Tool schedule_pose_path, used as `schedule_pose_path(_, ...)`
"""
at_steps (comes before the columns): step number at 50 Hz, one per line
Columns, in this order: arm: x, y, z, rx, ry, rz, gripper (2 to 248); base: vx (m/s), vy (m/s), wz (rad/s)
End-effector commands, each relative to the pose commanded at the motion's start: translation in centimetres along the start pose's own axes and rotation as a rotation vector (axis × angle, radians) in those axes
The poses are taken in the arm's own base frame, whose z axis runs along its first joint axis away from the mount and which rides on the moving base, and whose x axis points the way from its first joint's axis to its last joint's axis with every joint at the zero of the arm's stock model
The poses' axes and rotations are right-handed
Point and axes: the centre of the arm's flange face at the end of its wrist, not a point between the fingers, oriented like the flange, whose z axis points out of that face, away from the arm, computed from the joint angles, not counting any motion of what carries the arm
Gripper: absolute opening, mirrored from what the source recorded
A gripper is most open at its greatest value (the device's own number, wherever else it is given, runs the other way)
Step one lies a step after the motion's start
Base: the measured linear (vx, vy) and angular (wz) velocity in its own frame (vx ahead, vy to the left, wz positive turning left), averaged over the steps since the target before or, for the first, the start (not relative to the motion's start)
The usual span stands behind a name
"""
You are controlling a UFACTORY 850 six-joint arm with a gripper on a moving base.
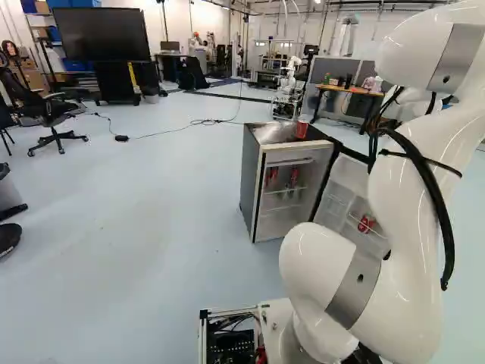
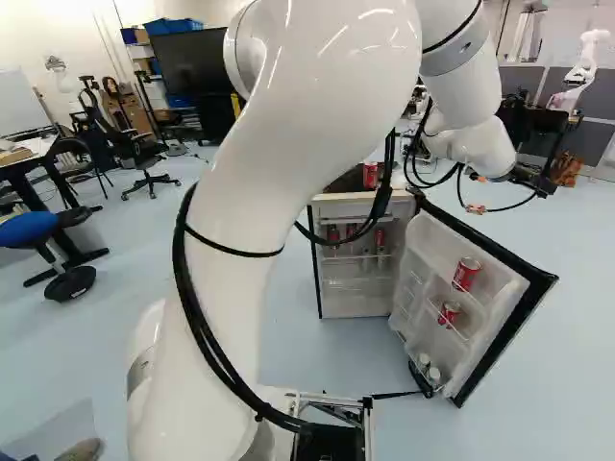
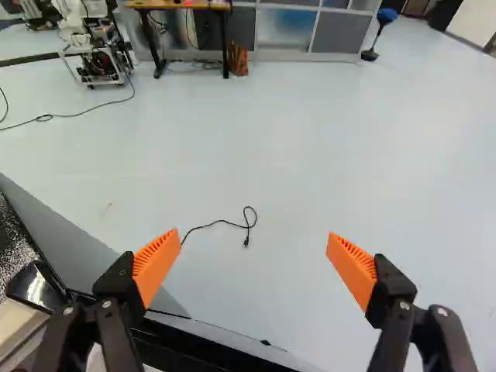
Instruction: Grab a drink from the fridge
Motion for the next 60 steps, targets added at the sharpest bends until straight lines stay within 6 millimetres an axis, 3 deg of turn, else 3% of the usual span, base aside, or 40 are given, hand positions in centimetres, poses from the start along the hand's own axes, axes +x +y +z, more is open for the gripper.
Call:
schedule_pose_path(21,0.8,1.2,2.6,-0.014,-0.166,0.008,247,0.000,0.000,0.000)
schedule_pose_path(60,-3.3,2.7,11.2,-0.027,-0.516,0.025,247,0.000,0.000,0.000)
